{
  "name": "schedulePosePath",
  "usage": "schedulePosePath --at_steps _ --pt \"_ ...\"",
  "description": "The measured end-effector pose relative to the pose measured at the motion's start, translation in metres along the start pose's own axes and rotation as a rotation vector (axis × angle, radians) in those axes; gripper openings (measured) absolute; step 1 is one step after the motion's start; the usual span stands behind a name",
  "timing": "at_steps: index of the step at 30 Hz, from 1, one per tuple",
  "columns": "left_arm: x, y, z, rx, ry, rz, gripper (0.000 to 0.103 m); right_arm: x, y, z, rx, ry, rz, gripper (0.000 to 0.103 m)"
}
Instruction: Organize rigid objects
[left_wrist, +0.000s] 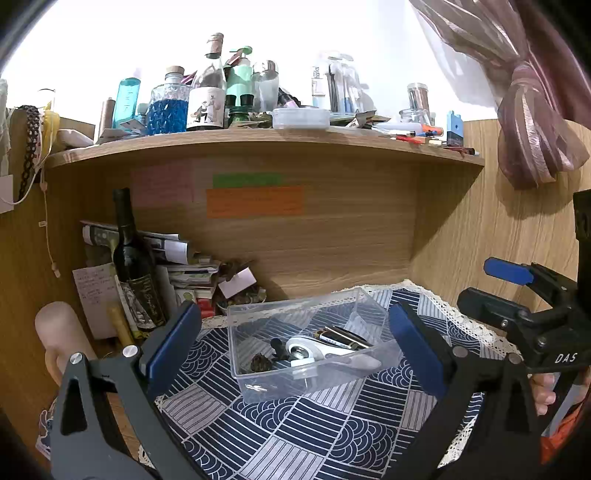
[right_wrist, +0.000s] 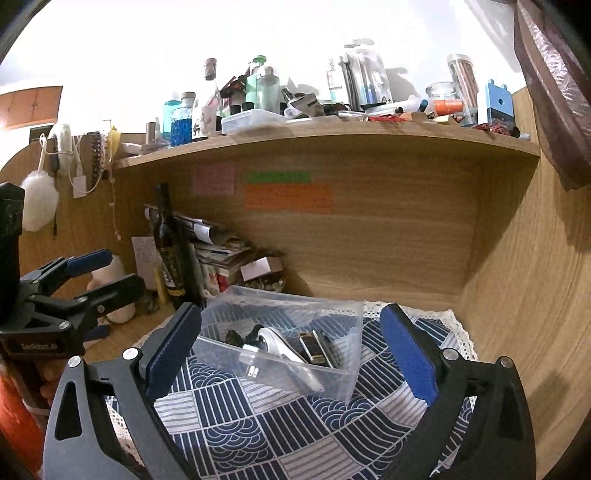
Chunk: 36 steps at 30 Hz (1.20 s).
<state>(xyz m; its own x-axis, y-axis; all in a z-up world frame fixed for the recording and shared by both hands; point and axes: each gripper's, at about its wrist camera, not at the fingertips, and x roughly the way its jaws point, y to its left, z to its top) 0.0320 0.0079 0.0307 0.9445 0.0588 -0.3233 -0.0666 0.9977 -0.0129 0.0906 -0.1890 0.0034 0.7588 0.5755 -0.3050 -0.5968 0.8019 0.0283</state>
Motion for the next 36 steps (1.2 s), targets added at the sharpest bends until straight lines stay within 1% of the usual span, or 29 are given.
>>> schedulePosePath --at_steps 5,12,28,36 --pt "0.0004 -0.0006 -0.0002 0.000 0.000 0.002 0.103 -0.0011 0.0014 0.0003 -0.004 -0.005 0.002 0.098" --pt "0.0013 0.0001 0.0002 0.000 0.003 -0.004 0.103 -0.0024 0.0036 0.0002 0.000 -0.017 -0.002 0.101" --pt "0.0049 -0.0025 0.0001 -0.005 0.020 -0.025 0.103 -0.0017 0.0052 0.0011 -0.015 -0.020 0.002 0.102" --pt "0.0032 0.0014 -0.0016 -0.008 0.011 -0.033 0.103 0.0003 0.0053 0.0012 -0.014 -0.016 0.003 0.102"
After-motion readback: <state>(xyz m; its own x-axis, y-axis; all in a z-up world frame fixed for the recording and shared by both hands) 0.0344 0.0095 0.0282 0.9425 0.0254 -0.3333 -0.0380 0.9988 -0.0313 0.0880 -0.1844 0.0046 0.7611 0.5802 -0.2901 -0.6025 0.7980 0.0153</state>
